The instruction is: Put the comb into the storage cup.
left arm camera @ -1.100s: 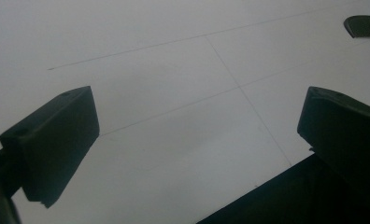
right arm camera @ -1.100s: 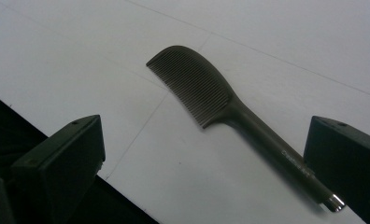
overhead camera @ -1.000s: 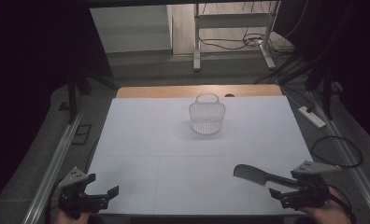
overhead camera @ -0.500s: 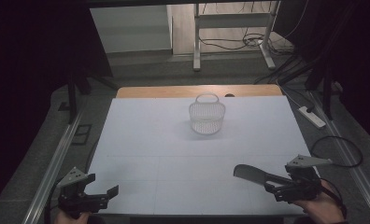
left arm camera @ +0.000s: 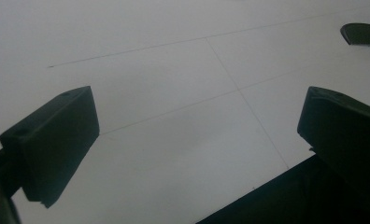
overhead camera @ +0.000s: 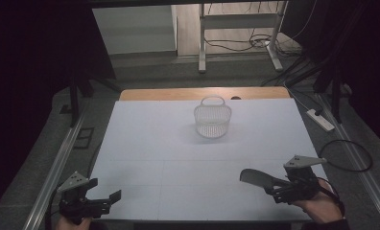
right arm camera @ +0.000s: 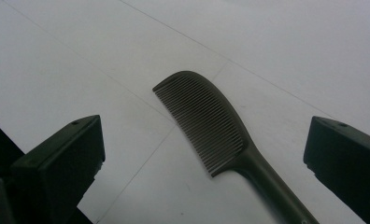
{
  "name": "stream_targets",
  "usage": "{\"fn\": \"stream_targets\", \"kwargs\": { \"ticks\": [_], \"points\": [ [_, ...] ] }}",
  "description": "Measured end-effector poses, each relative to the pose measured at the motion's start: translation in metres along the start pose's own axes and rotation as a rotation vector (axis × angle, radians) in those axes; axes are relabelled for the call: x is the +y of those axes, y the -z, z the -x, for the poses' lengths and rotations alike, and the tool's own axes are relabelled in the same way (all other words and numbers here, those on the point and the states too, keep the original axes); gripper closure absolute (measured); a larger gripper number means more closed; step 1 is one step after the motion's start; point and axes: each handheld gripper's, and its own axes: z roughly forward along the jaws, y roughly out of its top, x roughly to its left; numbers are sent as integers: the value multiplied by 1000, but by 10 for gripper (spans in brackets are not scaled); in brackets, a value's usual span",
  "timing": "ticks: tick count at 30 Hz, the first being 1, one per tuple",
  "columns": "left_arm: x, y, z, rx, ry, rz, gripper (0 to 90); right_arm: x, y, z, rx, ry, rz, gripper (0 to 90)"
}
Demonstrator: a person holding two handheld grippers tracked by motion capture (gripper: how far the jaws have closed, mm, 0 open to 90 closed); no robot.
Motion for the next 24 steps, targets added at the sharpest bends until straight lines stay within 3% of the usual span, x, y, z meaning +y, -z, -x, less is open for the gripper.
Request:
{"fn": "stream_targets", "kwargs": {
  "ticks": [24],
  "points": [
    [0,0,-1,-4,7,2,0,24,-29,-15,44,22,-98,0]
  ]
}}
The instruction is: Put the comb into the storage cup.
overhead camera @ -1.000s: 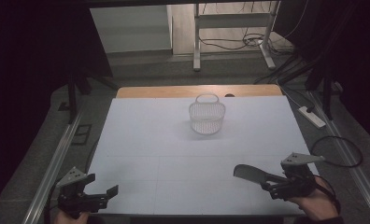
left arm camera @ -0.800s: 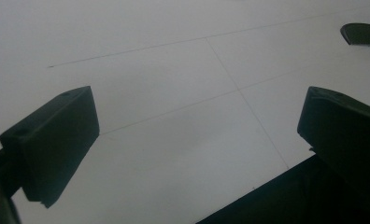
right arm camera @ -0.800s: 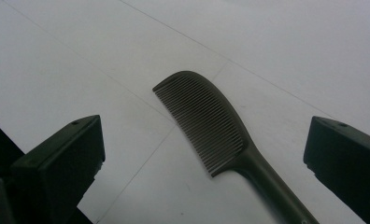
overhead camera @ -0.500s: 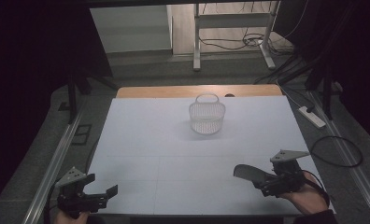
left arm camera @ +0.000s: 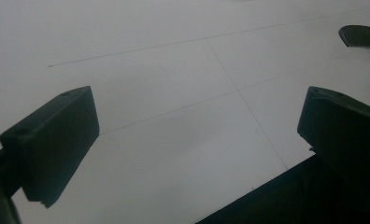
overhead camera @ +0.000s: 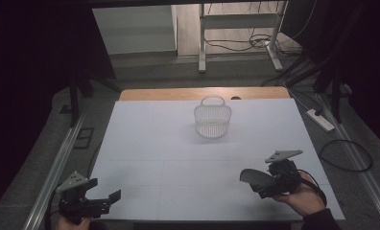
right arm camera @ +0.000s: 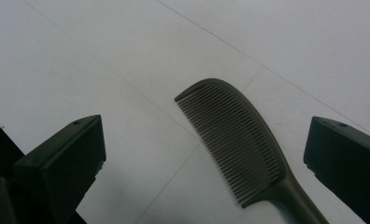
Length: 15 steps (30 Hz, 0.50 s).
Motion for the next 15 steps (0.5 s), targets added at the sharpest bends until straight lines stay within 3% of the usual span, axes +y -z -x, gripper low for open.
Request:
{"fn": "stream_targets", "kwargs": {
  "ticks": [15],
  "points": [
    [0,0,-1,-2,5,0,0,14,-17,-9,18,48,-48,0]
  ]
}}
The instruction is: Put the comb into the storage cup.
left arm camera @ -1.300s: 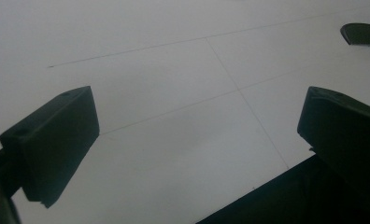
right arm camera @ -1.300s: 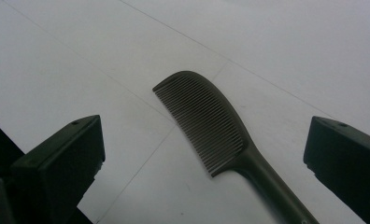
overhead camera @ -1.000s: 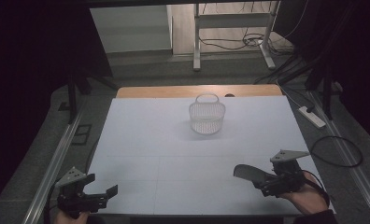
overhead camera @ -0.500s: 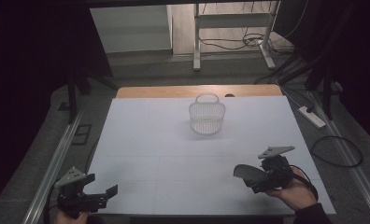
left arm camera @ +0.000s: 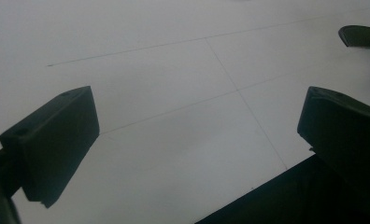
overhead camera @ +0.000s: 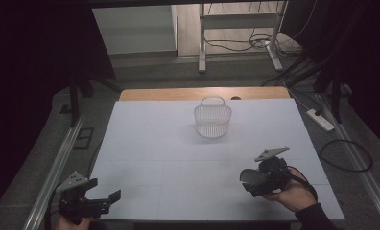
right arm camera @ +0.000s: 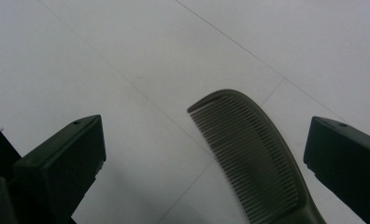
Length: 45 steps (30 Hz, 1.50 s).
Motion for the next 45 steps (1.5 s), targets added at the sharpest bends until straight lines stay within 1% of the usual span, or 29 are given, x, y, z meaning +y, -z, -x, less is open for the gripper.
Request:
{"fn": "stream_targets", "kwargs": {
  "ticks": [4,5,6,8,10,11,12,13,14,16,17,18,19,20,21,23,25,30,39,43,44,45],
  "points": [
    [0,0,0,-2,2,-1,0,5,-5,-2,3,20,-15,0],
    [0,0,0,-1,2,-1,0,7,-8,-4,6,28,-25,21],
    [0,0,0,-1,2,-1,0,7,-8,-4,6,28,-25,21],
    [0,0,0,-2,2,-1,0,8,-9,-5,6,45,-31,55],
    [0,0,0,-2,3,0,0,9,-11,-5,5,61,-30,127],
    [0,0,-1,-3,3,0,0,9,-12,-5,14,78,-30,253],
    [0,0,-1,-3,3,0,0,9,-12,-5,14,78,-30,253],
    [0,0,-1,-4,1,0,0,9,-12,-5,22,79,-32,305],
    [0,0,-1,-5,1,0,0,9,-12,-5,26,80,-31,381],
    [0,0,-1,-6,1,0,0,9,-13,-4,49,86,-35,510],
    [0,0,-1,-6,1,0,0,10,-14,-2,67,82,-49,629],
    [0,0,-1,-7,3,0,0,10,-14,-2,67,82,-49,629],
    [0,0,-1,-7,4,1,0,10,-14,-2,70,85,-56,674],
    [0,0,-1,-8,5,1,0,10,-15,-1,71,78,-63,735],
    [0,0,-1,-8,5,1,0,11,-16,0,83,75,-72,791],
    [0,0,-1,-9,3,1,0,11,-18,2,95,81,-70,887],
    [0,0,-1,-10,4,2,0,12,-19,4,106,84,-68,892],
    [0,1,-1,-10,4,2,0,10,-26,6,98,94,-71,892],
    [0,1,-2,-11,4,1,0,2,-42,6,92,104,-112,892],
    [0,0,-2,-12,4,1,0,0,-48,4,98,123,-134,893],
    [0,0,-2,-12,4,1,0,-1,-51,3,96,134,-149,892],
    [0,0,-2,-12,4,1,0,-1,-51,3,96,134,-149,892]
  ]
}}
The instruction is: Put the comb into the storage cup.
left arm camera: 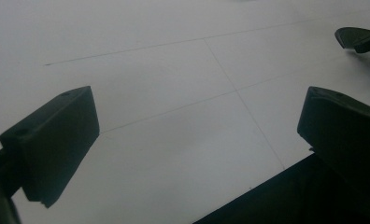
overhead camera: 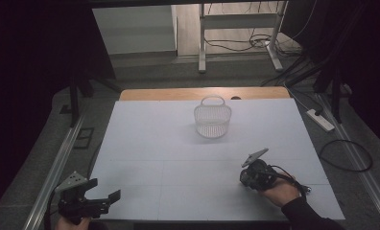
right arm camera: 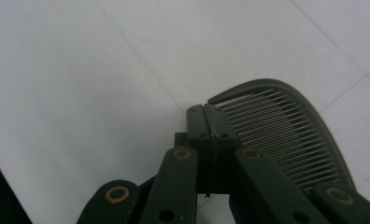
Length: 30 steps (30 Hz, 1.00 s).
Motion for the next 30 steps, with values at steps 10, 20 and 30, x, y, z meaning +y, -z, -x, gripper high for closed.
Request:
{"fn": "stream_targets", "kwargs": {
  "ticks": [10,20,30],
  "points": [
    [0,0,0,-1,2,-1,0,0,-3,6,-20,1,11,893],
    [0,0,0,-1,3,-3,0,2,-3,25,-56,-34,28,893],
    [0,0,0,-2,5,-3,0,5,-4,40,-88,-55,41,893]
  ]
}}
